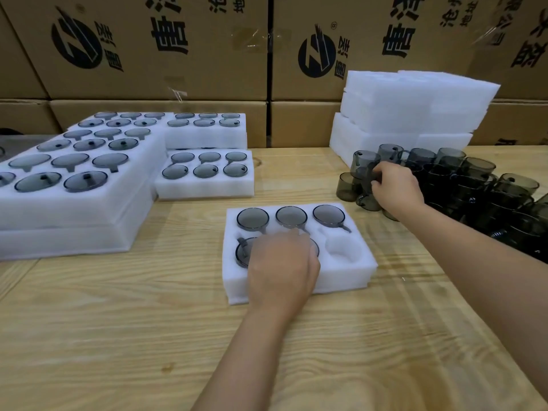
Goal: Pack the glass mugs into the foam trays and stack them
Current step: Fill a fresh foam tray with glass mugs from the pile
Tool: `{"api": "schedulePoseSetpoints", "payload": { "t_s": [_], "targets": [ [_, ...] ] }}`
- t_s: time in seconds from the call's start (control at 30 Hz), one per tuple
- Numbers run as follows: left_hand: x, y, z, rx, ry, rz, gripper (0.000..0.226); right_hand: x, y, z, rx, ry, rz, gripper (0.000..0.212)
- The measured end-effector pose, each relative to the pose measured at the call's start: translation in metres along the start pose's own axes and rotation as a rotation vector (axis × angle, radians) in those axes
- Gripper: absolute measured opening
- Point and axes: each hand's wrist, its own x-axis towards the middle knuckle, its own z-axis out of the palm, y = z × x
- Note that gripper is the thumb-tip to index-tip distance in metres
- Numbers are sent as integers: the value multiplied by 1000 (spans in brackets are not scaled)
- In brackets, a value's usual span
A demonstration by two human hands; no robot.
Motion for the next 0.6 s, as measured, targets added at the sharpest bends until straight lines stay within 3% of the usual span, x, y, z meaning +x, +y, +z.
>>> {"api": "schedulePoseSetpoints", "payload": {
  "t_s": [0.2, 0.37, 0.5, 0.6],
  "targets": [
    [0, 0, -1, 2, -26, -8, 28, -55, -8, -18, 348, 204, -16, 18],
    [1, 1, -5, -7, -40, -19, 29, -128, -17, -27, 547, 395, -159, 15],
    [3, 6, -12, -47, -64, -9, 33, -162, -19, -28, 589, 422, -315, 12],
    [1, 19, -17, -139, -154, 49, 51, -170, -25, -28, 639, 375, -445, 9]
  ]
}}
